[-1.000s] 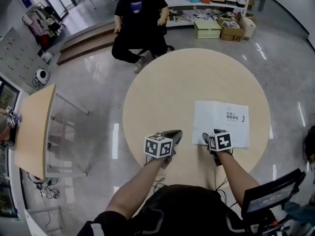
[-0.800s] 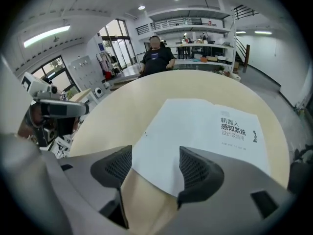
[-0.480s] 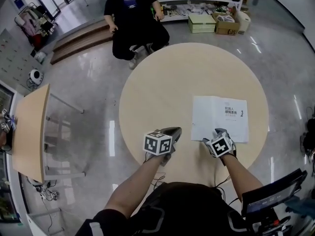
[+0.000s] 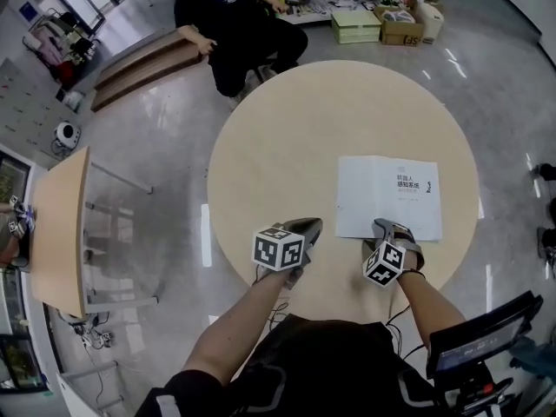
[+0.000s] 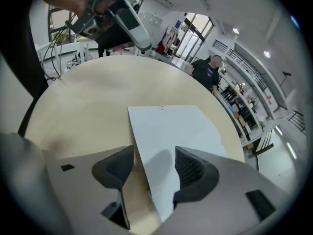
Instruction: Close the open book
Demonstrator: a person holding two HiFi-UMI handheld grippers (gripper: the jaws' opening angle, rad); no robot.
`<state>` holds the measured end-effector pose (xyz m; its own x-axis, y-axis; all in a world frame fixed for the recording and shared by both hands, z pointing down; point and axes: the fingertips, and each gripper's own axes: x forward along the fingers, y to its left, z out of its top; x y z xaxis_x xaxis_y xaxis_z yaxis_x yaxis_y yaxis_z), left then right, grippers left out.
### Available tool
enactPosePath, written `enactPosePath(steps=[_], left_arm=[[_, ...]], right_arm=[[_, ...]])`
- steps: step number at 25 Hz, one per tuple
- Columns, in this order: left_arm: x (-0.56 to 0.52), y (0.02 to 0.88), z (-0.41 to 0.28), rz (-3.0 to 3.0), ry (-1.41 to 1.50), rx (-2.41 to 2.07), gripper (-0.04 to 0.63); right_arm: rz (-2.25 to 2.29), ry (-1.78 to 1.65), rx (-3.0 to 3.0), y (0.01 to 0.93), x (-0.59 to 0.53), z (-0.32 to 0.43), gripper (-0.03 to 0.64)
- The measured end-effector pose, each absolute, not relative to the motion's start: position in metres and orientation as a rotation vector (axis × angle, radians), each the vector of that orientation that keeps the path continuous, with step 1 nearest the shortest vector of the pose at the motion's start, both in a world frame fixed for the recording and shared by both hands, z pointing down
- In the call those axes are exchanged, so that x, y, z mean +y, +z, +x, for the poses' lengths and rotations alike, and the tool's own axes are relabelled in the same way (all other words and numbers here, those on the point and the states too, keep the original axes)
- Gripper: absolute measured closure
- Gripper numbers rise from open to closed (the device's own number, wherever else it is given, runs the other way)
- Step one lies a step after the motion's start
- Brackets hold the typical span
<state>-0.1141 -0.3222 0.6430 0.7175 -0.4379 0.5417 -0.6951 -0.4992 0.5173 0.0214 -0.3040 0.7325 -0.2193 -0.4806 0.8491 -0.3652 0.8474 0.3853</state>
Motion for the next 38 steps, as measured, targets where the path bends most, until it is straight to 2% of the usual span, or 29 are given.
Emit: enactPosePath(steps=[3, 9, 16, 19, 24, 31, 38], left_arm=[[-0.317, 0.643, -0.115, 2.165, 0.441, -0.869, 0.606], [-0.305, 0.642, -0.121, 2.154, 0.456, -0.893, 0.606], [-0.304, 0.637, -0.119, 2.155, 0.462, -0.911, 0.605], [-0.307, 0.639, -0.114, 2.155, 0.456, -0.911, 0.605], [-0.322, 0.645, -0.091, 2.157, 0.437, -0.874, 0.605], [-0.324, 0.625, -0.040, 2.232, 0.467, -0.765, 0.605], [-0.312, 0.627, -0.003, 2.255, 0.520, -0.680, 0.606]], right_arm=[[0.600, -0.219, -1.821, 0.733, -0.305, 0.021, 0.408], [0.526, -0.425, -1.800, 0.736, -0.290, 0.003, 0.441], [0.625, -0.465, -1.849, 0.722, -0.297, 0.002, 0.570], [0.718, -0.444, -1.885, 0.710, -0.303, 0.008, 0.589], [0.980, -0.211, -2.010, 0.688, -0.312, 0.031, 0.604], [1.361, 0.334, -2.140, 0.661, -0.303, 0.077, 0.612], [1.596, 0.827, -2.135, 0.671, -0.286, 0.122, 0.614]])
